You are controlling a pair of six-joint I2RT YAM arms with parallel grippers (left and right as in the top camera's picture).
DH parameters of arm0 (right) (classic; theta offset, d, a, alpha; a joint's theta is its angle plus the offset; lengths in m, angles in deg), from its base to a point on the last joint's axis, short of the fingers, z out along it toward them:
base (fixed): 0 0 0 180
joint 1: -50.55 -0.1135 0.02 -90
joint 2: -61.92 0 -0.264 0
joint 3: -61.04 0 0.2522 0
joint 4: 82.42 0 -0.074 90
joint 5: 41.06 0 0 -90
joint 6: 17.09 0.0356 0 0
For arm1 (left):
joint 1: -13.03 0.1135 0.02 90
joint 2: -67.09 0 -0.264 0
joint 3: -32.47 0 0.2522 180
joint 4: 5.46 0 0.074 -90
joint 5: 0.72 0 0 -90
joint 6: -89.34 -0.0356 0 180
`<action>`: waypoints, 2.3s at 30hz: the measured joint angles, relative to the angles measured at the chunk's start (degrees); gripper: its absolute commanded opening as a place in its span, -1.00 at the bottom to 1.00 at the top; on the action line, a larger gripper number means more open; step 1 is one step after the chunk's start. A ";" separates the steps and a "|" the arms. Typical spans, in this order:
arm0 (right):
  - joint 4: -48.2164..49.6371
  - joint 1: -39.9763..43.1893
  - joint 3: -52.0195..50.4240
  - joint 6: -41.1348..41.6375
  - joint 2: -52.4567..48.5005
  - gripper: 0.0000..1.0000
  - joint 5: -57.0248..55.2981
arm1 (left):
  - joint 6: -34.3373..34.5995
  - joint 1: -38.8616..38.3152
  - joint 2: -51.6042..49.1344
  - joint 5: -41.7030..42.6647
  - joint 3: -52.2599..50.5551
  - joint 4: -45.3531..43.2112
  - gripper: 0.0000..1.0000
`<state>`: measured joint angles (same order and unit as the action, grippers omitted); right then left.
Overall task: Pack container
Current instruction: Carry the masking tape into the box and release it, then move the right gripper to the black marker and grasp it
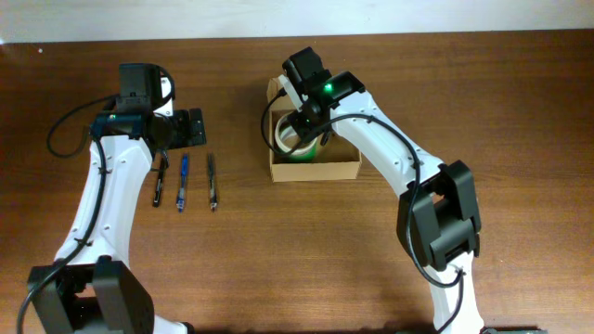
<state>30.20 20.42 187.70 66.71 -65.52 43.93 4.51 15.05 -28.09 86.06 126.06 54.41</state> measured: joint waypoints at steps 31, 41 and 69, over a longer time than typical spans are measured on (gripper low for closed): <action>-18.51 14.16 20.81 3.78 28.09 0.14 -9.73 | 0.00 0.00 0.00 0.00 0.00 -0.02 0.99; -14.95 40.26 -5.07 8.87 31.28 0.15 -3.30 | 0.00 0.00 0.00 0.00 0.00 0.00 0.99; 4.44 49.42 -50.73 3.93 29.33 0.14 5.11 | 0.00 0.00 0.00 0.00 0.00 0.00 0.99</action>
<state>34.63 69.84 136.97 70.64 -36.19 49.04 4.51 15.05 -28.09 86.06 126.06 54.41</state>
